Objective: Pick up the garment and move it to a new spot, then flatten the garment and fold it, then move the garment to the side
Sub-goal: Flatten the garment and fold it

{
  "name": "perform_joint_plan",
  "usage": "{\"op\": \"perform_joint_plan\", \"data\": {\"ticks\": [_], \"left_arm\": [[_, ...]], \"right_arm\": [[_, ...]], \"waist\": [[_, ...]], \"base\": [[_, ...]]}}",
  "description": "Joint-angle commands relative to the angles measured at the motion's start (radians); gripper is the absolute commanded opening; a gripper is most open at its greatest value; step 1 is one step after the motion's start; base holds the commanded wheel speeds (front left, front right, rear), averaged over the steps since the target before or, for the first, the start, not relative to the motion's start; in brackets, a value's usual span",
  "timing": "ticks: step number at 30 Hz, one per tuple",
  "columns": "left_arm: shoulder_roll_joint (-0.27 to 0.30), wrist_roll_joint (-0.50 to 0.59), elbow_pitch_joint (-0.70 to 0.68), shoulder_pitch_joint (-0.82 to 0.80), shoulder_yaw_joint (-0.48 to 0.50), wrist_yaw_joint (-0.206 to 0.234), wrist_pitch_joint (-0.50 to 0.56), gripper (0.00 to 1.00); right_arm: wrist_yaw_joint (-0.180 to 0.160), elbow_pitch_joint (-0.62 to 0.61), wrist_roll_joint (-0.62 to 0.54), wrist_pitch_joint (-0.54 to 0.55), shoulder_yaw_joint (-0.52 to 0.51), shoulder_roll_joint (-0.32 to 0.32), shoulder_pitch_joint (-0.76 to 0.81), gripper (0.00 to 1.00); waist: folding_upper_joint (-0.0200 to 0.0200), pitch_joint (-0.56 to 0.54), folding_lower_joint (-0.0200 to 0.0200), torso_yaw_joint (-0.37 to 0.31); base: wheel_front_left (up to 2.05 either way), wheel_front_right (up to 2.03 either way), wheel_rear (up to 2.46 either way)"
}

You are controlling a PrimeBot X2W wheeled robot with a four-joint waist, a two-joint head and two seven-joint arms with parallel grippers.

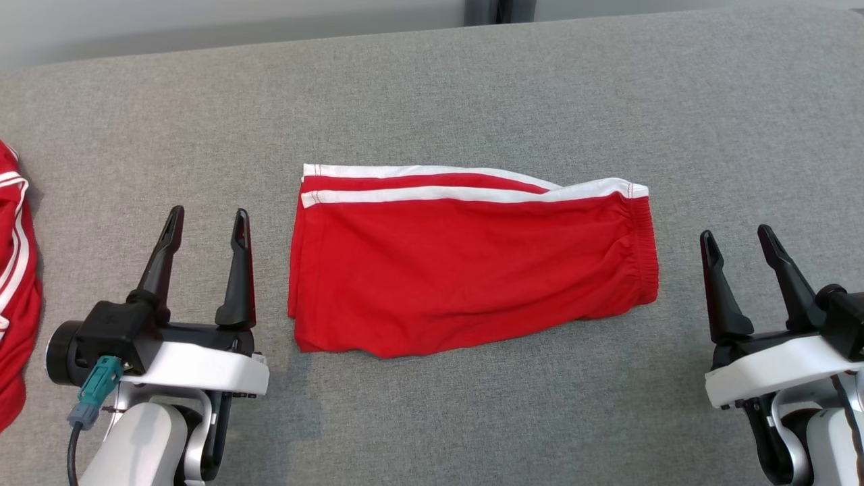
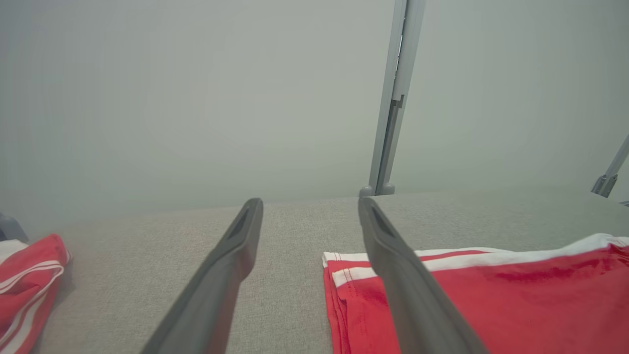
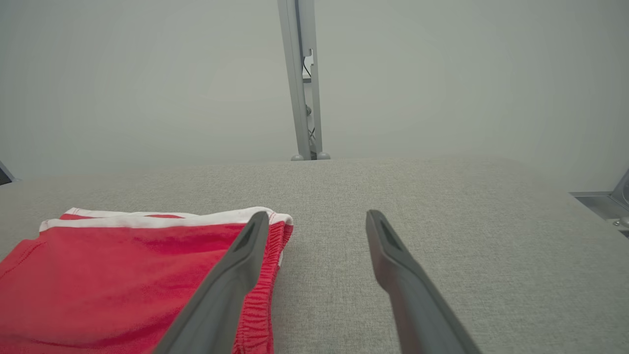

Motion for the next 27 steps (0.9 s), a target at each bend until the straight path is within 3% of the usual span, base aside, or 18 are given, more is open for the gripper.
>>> {"op": "perform_joint_plan", "data": {"ticks": [1,14,27], "left_arm": [[0.006,0.004,-0.001,0.004,-0.001,0.005,0.003,1.0],[-0.013,0.004,0.005,-0.022,-0.032,-0.005,0.004,1.0],[-0.047,0.006,0.036,-0.062,-0.06,-0.026,-0.009,1.0]], "right_arm": [[0.0,-0.001,-0.005,0.006,0.0,-0.001,0.011,1.0],[0.0,0.047,-0.011,0.054,0.01,-0.034,-0.027,1.0],[0.0,0.316,0.074,0.049,0.066,-0.001,-0.086,1.0]], "waist": [[0.0,-0.003,0.0,0.001],[0.0,-0.001,0.0,0.059],[0.0,0.05,0.0,0.117]], "base": [[0.0,0.0,0.0],[0.0,0.0,0.0],[0.0,0.0,0.0]]}}
